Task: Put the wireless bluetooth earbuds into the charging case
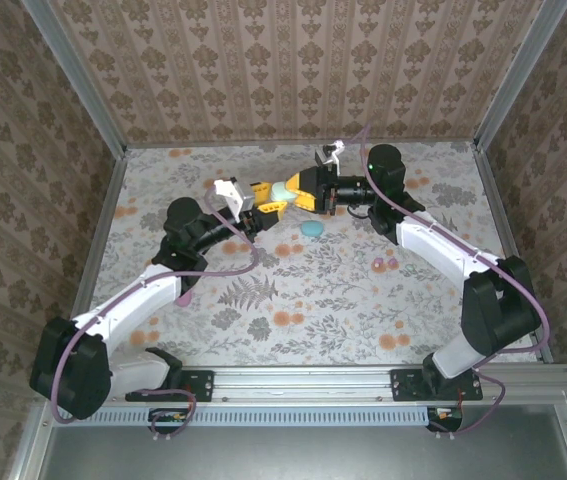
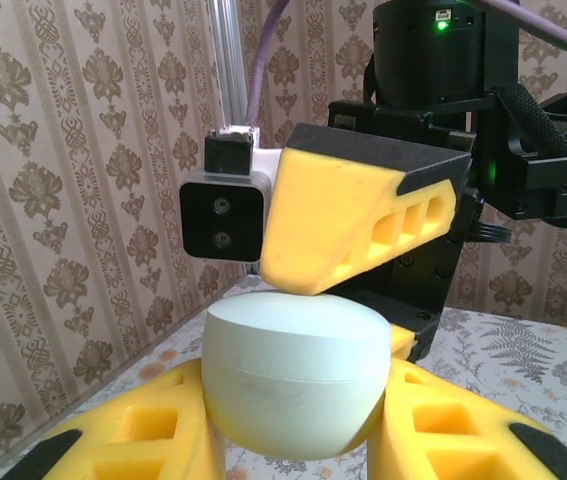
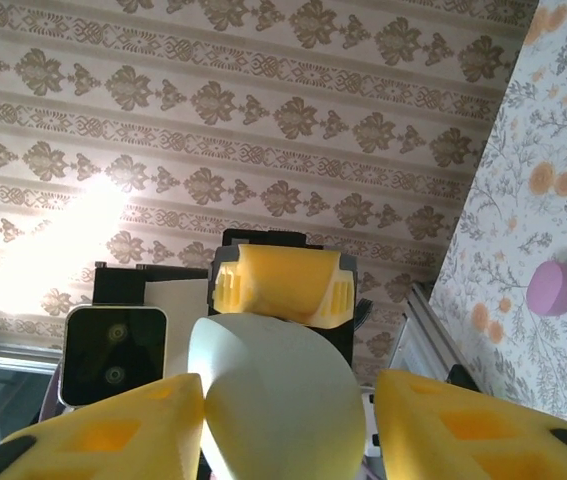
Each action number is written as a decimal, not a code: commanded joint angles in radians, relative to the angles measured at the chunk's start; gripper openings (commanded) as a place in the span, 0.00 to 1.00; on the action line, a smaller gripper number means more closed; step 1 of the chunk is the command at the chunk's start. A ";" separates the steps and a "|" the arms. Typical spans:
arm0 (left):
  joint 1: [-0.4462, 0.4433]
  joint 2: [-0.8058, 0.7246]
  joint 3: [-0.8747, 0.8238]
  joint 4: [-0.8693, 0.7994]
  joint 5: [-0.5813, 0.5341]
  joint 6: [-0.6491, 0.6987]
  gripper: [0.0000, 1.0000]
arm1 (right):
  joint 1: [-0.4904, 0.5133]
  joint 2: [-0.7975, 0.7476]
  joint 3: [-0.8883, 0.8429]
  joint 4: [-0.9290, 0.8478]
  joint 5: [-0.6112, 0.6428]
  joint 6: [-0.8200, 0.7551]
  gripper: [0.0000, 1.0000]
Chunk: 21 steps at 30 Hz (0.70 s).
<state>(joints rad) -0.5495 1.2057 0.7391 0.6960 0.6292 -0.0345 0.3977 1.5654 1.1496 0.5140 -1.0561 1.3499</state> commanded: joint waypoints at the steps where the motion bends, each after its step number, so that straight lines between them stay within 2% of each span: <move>1: -0.009 0.003 0.022 0.038 0.035 -0.018 0.23 | 0.005 0.012 0.021 0.078 -0.020 0.042 0.41; 4: -0.011 0.005 0.030 0.000 0.030 0.001 0.26 | 0.005 0.006 0.017 0.083 -0.024 0.042 0.32; 8: -0.010 0.012 0.051 -0.072 0.026 0.034 0.31 | 0.004 -0.010 0.009 0.072 -0.013 0.030 0.28; 14: -0.012 0.031 0.077 -0.131 0.023 0.058 0.39 | 0.006 -0.026 0.002 0.048 0.010 0.009 0.25; 21: -0.013 0.049 0.095 -0.139 0.030 0.054 0.43 | 0.005 -0.027 0.001 0.032 0.016 -0.003 0.24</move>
<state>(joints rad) -0.5484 1.2316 0.8009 0.6086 0.6281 0.0002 0.3843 1.5700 1.1492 0.5346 -1.0374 1.3643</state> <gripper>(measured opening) 0.425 0.294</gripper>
